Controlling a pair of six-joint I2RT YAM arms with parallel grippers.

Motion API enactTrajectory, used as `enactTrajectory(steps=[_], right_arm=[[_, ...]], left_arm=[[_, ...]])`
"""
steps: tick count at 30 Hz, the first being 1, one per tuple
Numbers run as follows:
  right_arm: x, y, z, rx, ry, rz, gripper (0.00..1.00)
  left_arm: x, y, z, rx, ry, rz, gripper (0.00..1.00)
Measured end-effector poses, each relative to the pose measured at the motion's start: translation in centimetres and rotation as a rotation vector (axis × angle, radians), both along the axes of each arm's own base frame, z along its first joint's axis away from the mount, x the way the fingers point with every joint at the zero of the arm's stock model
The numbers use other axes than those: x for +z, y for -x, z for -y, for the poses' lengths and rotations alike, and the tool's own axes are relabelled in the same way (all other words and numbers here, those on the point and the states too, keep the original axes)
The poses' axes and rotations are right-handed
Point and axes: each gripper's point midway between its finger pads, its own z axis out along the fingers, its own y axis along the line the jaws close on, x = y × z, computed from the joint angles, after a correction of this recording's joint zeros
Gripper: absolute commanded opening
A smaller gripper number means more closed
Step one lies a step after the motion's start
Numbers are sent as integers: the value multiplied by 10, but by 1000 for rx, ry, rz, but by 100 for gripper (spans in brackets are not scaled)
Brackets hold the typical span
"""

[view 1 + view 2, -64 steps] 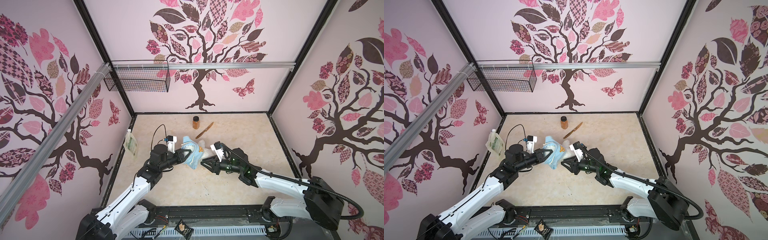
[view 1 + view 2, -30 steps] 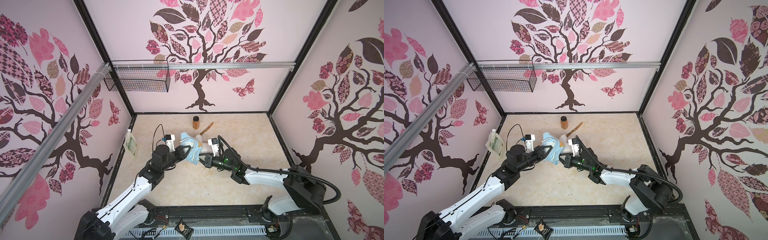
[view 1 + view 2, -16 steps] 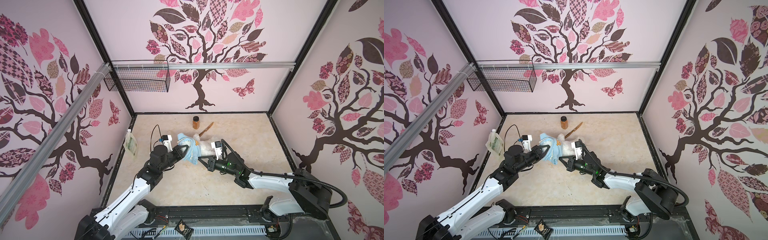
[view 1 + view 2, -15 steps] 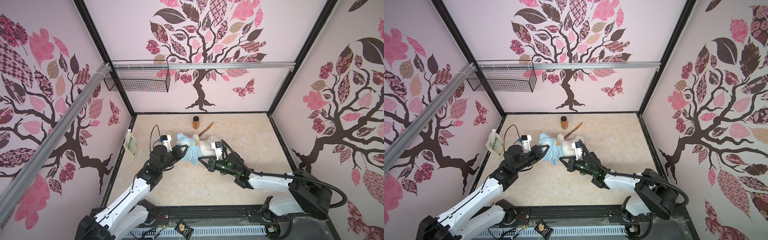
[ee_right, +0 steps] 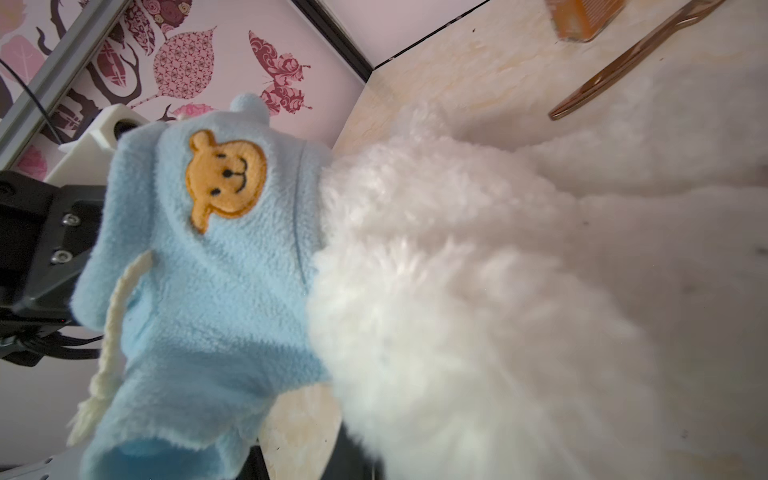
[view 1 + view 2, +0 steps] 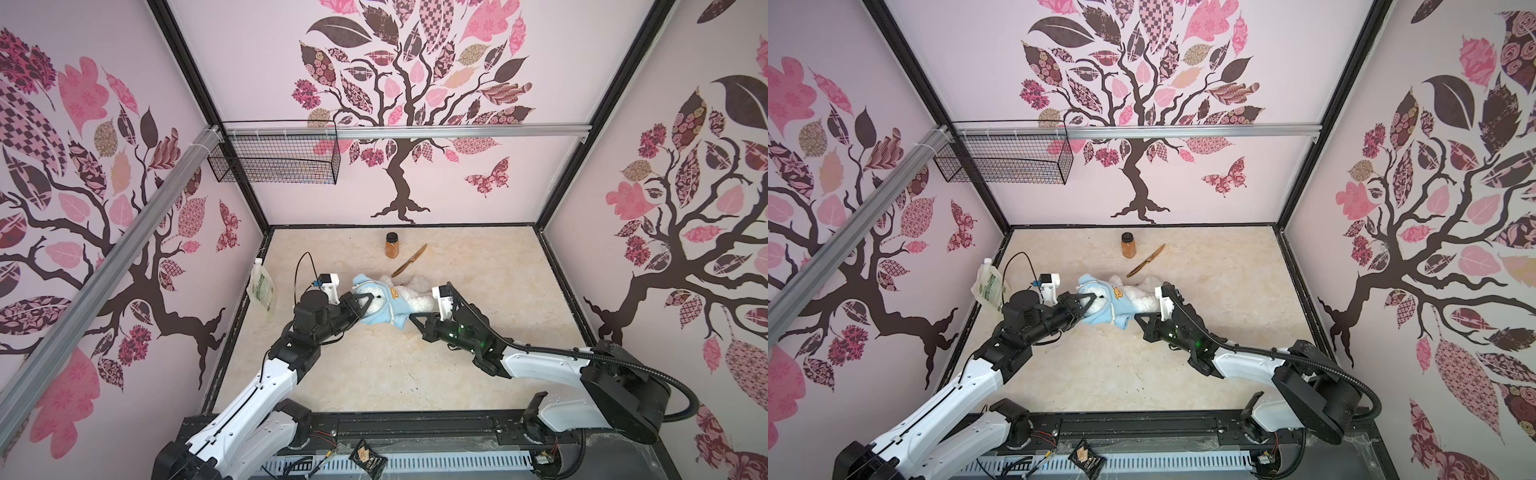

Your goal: Dress the teddy bear

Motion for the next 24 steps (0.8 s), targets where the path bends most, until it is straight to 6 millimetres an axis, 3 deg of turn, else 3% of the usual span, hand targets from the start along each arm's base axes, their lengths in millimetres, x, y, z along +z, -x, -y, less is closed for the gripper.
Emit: enactTrajectory(steps=[3,7,12,20,24], right_arm=[[3,-2,10,-24,32,39,0],[23,-4,18,-54,40,118,0],[28,3,15,12,38,168,0],[14,34,-4,290,65,142,33],[32,56,-3,397,70,171,48]], left_arm=[[0,3,0,-32,54,-49,0],[8,3,-3,-71,140,-78,0],[8,5,2,-144,111,-30,0],[8,11,20,-266,-117,236,0],[18,14,22,-317,-243,431,0]])
